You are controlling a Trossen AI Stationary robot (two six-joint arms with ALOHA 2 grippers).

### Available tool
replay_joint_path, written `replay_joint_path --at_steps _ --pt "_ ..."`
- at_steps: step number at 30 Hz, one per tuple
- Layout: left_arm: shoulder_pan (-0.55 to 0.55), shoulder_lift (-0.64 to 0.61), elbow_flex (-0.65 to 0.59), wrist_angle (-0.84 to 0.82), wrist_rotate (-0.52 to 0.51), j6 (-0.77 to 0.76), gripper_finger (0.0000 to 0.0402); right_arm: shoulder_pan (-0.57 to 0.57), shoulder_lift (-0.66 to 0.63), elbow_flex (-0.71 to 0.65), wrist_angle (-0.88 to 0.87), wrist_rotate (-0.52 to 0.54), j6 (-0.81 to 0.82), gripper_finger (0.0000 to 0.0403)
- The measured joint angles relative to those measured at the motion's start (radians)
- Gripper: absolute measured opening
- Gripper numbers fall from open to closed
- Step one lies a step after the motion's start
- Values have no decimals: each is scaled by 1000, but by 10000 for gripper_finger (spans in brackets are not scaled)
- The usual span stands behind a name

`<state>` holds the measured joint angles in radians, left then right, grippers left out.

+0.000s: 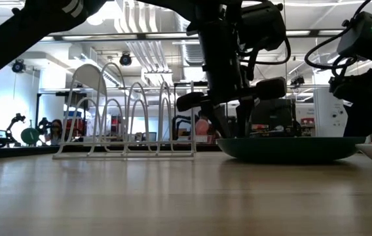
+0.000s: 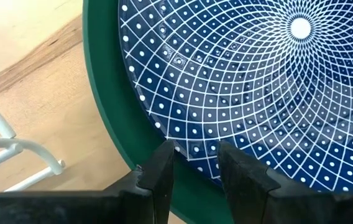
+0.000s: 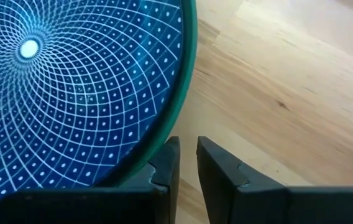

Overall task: Sort dishes
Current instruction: Put the blue patterned plate in the dish rack

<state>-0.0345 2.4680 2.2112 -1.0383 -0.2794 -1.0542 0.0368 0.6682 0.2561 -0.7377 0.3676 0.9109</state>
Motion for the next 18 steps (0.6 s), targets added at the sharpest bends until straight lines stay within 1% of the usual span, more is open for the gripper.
replay_joint_path --at_steps 6,13,18 --pt "2 0 0 3 0 -18 114 0 0 -1 10 -2 -15 42" --pt "7 0 -2 20 -2 -19 114 0 0 -1 10 -2 -15 49" --pt "8 0 -6 46 -23 -15 114 0 0 -1 11 -6 -16 46"
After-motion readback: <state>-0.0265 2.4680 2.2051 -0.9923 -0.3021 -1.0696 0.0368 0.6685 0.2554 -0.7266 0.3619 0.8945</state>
